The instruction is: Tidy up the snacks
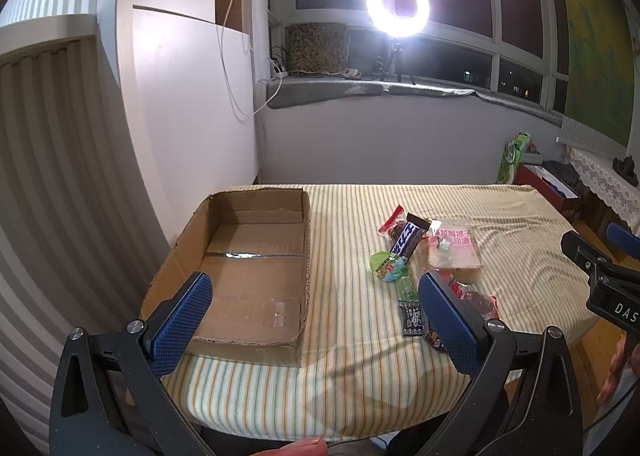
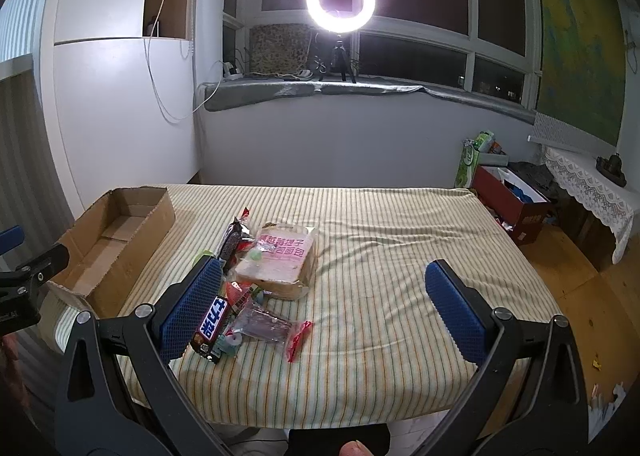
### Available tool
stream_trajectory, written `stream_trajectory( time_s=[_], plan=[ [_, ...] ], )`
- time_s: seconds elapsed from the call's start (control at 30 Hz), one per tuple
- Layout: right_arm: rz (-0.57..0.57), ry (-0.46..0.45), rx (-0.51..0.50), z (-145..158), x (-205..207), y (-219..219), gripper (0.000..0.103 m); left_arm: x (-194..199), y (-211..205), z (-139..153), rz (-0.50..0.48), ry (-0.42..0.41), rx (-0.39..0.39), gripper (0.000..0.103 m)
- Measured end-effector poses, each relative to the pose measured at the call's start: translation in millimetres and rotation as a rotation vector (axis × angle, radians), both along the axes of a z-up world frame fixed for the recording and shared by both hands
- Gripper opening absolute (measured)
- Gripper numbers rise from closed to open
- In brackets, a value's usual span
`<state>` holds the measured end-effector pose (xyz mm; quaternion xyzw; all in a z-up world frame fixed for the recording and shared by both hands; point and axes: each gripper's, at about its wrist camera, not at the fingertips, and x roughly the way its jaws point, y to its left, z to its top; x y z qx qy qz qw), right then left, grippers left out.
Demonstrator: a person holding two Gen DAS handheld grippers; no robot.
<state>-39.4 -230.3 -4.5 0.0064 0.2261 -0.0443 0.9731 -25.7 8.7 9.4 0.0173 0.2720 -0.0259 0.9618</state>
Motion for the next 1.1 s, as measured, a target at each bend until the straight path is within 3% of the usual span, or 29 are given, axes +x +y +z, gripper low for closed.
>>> stream_trajectory(
  time_s=[0.27,0.73,0.93,1.0,1.1],
  plan=[
    [0.006,0.012,0.061,-1.3,4.5,-1.9,0.103,-0.1,-0.1,-0.1,0.0,0.0,0.001,0.102],
    [-0.009,0.052,0.023,-22.8,12.8,-21.3,0.103,10.0,-22.2,-11.3,-0.032,0.039,0.017,0.102],
    [-0.028,0.143,0.04,-56.0,21.6,-41.8,0.103,17.8,-43.6,-29.0,-0.068,0.082,0.016,0.102],
    [-0.033,0.216,0.042,-74.1,24.0,-47.6,0.103,20.9,-50.9,-41.7,-0.077,0.098,0.011,0.102],
    [-0.028,0.245,0.048,-103.5,27.7,-54.1,0.103,24.1,-58.6,-71.5,-0.101,0.143,-0.009,0.102]
  ],
)
